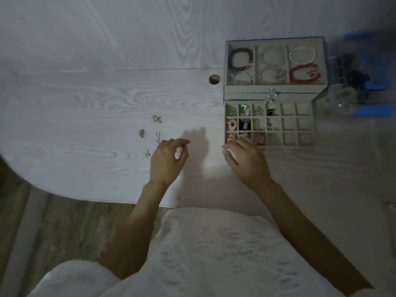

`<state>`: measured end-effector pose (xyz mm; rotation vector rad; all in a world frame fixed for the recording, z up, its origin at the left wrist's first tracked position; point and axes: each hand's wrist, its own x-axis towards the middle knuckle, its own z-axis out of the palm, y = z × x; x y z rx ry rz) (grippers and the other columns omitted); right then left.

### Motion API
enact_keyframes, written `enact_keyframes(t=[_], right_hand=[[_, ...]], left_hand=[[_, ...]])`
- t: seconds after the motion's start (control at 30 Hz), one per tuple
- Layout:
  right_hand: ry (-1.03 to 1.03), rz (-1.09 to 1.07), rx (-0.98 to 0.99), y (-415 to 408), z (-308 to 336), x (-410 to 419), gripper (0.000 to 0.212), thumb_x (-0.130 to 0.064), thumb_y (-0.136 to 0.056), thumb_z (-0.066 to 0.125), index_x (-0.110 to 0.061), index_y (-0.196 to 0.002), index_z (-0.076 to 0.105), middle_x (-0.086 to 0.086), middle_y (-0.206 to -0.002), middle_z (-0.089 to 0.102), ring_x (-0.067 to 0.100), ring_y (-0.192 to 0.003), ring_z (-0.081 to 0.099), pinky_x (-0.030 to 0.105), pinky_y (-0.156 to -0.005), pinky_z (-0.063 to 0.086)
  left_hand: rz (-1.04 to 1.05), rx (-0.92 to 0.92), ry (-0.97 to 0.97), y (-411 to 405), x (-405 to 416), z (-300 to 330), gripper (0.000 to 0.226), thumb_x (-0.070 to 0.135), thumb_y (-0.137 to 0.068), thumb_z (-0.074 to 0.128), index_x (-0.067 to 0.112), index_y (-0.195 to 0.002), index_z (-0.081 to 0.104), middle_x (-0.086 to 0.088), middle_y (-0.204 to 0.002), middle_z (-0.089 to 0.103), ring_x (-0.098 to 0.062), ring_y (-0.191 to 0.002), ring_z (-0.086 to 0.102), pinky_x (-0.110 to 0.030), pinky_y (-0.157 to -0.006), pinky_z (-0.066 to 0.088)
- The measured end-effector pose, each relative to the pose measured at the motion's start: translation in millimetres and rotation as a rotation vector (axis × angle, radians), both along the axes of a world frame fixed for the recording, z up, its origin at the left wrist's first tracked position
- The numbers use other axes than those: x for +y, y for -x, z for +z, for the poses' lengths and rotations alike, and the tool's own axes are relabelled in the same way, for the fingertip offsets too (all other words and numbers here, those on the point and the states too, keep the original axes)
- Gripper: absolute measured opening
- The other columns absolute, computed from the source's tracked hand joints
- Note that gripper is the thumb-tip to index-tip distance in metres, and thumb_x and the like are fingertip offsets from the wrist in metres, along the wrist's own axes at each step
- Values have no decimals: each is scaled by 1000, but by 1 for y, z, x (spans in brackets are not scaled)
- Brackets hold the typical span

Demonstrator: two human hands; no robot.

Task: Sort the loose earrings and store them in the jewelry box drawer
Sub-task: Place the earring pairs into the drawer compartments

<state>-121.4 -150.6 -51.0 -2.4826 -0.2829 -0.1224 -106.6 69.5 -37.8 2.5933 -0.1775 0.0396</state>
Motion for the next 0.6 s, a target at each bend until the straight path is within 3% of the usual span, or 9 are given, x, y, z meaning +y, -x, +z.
enact_keyframes(t=[0.1,0.3,0.5,0.6], right_hand=[[25,174,82,-3,-8,44,19,-19,-86,60,-8,-100,67,8,-95,67,28,-94,57,34,-82,46],[61,366,278,-7,-18,109,41,-24,-82,67,-9,-119,56,11,-114,52,27,-107,47,40,-80,51],[77,393,287,-9,-25,135,29,-7,-79,68,-3,-107,62,16,-106,56,34,-96,53,43,-75,51],[61,368,247,-8,-27,132,18,-1,-76,67,-4,-94,68,14,-97,63,34,-92,56,44,-73,52]], left_hand=[[201,106,-1,24,45,-15,24,13,-84,60,16,-106,66,-6,-103,68,-26,-95,59,-31,-77,46],[411,168,115,44,79,-31,29,11,-82,61,16,-110,63,-7,-107,65,-22,-92,62,-40,-80,53],[240,144,84,29,81,-34,28,15,-83,65,14,-111,62,-5,-105,64,-22,-93,58,-36,-78,51],[129,149,89,13,76,-33,33,9,-80,67,12,-113,61,-8,-108,62,-20,-91,60,-22,-76,47]])
